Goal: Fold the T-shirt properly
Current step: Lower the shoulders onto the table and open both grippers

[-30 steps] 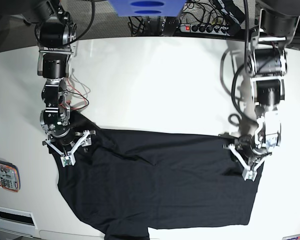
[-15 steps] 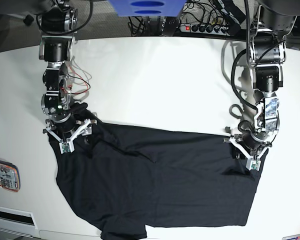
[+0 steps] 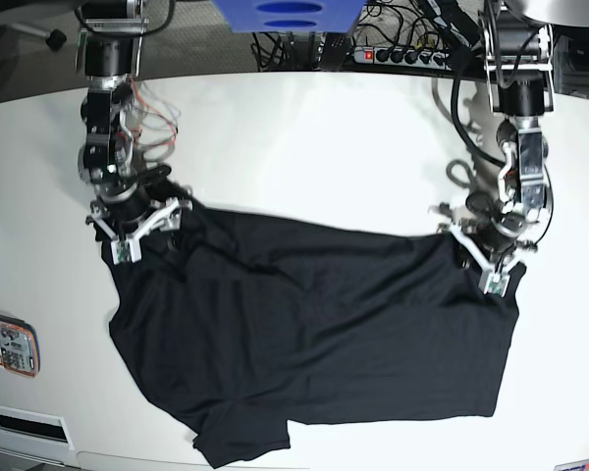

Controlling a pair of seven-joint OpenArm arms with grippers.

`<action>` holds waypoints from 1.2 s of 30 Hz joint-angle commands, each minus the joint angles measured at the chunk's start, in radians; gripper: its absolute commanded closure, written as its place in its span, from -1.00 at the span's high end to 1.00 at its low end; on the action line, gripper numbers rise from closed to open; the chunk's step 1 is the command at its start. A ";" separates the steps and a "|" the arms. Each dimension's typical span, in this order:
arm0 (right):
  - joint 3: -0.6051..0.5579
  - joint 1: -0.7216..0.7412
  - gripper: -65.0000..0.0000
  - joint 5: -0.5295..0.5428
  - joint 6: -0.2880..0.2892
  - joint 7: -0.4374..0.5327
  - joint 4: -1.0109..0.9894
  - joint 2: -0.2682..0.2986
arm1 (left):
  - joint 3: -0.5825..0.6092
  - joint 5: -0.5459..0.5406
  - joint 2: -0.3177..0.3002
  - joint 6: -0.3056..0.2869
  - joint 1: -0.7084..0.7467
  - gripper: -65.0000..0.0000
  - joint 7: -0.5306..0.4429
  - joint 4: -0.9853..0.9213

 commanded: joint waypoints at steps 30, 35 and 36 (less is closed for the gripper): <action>0.109 -0.414 0.43 -0.052 0.030 -0.165 0.122 0.004 | -0.182 0.066 0.046 -0.012 0.439 -0.48 0.191 0.372; 0.112 -0.468 0.43 -0.052 0.030 -0.162 0.217 0.004 | -0.176 0.055 0.051 -0.010 0.442 -0.48 0.289 0.429; 0.125 -0.483 0.43 -0.052 0.030 -0.162 0.231 0.004 | -0.176 0.038 0.050 -0.010 0.446 -0.48 0.317 0.446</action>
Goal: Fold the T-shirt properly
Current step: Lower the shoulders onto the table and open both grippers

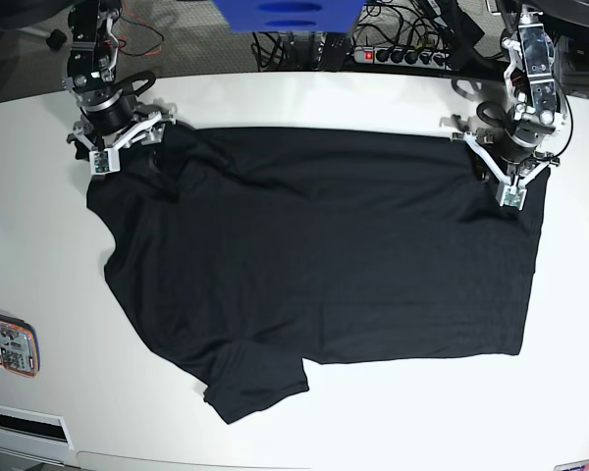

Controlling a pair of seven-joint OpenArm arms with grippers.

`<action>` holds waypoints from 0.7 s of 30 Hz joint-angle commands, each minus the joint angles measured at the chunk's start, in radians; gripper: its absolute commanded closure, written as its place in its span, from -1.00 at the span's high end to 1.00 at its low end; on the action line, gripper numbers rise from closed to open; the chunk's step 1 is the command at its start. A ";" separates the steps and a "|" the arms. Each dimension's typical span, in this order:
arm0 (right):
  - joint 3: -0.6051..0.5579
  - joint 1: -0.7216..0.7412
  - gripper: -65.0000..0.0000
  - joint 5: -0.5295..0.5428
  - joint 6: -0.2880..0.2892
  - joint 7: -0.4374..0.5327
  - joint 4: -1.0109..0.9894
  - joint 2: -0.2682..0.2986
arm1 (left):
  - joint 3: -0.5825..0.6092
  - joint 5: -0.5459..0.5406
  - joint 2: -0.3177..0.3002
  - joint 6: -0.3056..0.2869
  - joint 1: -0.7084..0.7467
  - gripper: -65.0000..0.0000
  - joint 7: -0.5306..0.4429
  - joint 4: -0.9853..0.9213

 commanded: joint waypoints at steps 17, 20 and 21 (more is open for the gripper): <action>0.063 -0.140 0.43 -0.083 0.002 -0.225 0.078 -0.002 | -0.003 -0.053 -0.007 -0.007 0.091 -0.48 0.243 0.070; 0.063 -0.140 0.43 -0.083 0.002 -0.225 0.071 -0.002 | -0.003 -0.054 -0.003 -0.007 0.111 -0.48 0.269 0.099; 0.063 -0.139 0.43 -0.083 0.002 -0.225 0.071 -0.002 | -0.003 -0.054 -0.003 -0.007 0.116 -0.48 0.281 0.113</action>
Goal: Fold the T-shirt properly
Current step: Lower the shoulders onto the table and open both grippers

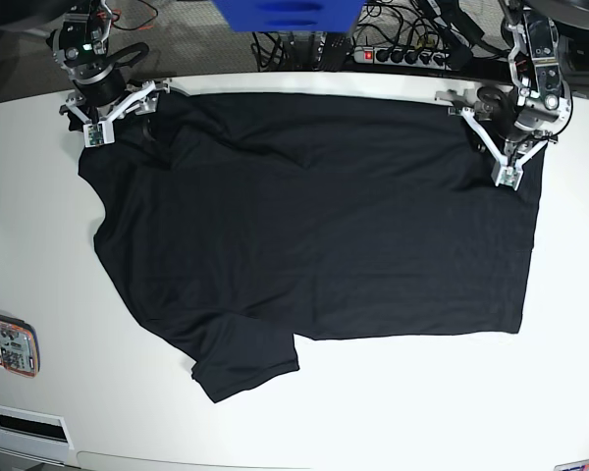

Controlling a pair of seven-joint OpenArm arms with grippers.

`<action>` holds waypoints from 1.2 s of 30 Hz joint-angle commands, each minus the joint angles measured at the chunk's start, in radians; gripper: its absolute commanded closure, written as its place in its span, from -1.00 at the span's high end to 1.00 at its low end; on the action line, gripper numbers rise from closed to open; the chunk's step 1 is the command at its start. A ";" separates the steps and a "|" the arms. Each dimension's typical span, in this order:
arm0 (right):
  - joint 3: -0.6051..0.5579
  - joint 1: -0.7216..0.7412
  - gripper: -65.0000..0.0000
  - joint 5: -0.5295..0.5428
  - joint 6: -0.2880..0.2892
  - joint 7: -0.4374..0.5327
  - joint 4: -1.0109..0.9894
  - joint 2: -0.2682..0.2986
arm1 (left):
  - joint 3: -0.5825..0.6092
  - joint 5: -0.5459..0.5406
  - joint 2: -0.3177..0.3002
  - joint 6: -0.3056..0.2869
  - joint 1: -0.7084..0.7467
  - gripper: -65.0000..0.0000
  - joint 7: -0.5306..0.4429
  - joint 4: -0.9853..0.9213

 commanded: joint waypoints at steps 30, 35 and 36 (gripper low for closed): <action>0.026 -0.019 0.43 -0.096 -0.012 -0.197 0.135 0.005 | -0.063 0.030 0.001 -0.001 -0.063 -0.48 0.092 0.128; 0.023 0.043 0.43 -0.096 -0.012 -0.294 0.224 0.005 | -0.098 0.035 0.001 -0.001 -0.073 -0.48 0.092 0.142; 0.021 0.058 0.43 -0.096 -0.012 -0.300 0.224 0.005 | -0.101 0.035 0.001 -0.001 -0.073 -0.48 0.092 0.142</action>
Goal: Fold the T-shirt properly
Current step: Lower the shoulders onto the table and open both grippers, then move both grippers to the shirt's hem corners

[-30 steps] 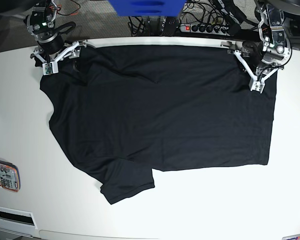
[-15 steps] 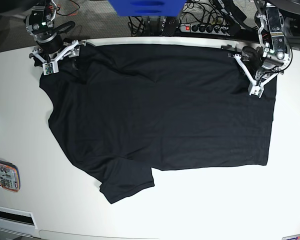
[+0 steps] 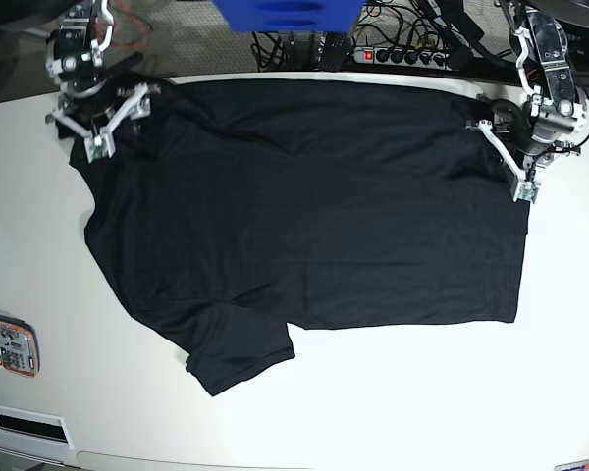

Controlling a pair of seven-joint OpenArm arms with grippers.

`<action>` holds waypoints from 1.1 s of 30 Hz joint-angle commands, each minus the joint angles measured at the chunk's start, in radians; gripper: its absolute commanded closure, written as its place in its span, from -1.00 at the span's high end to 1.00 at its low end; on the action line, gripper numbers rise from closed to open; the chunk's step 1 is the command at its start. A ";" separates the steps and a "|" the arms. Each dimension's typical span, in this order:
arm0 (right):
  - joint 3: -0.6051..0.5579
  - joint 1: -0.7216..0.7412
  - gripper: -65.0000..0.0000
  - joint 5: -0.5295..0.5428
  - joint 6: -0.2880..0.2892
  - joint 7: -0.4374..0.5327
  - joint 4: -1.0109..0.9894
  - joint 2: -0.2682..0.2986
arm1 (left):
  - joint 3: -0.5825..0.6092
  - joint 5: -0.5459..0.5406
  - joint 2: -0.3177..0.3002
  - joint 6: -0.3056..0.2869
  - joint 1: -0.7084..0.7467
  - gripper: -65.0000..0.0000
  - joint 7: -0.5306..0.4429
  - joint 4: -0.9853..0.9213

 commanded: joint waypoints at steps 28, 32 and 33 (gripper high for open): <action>-0.122 0.359 0.43 0.005 -0.005 -0.071 0.068 0.010 | -0.047 0.005 -0.024 -0.007 -0.366 -0.46 -0.012 0.088; -0.243 0.533 0.43 0.005 -0.005 -0.167 0.065 0.010 | -0.021 0.005 -0.047 -0.007 -0.480 -0.46 -0.011 0.006; -0.280 0.591 0.43 0.005 -0.005 -0.193 0.060 0.010 | -0.010 0.005 -0.063 -0.007 -0.504 -0.46 -0.011 -0.021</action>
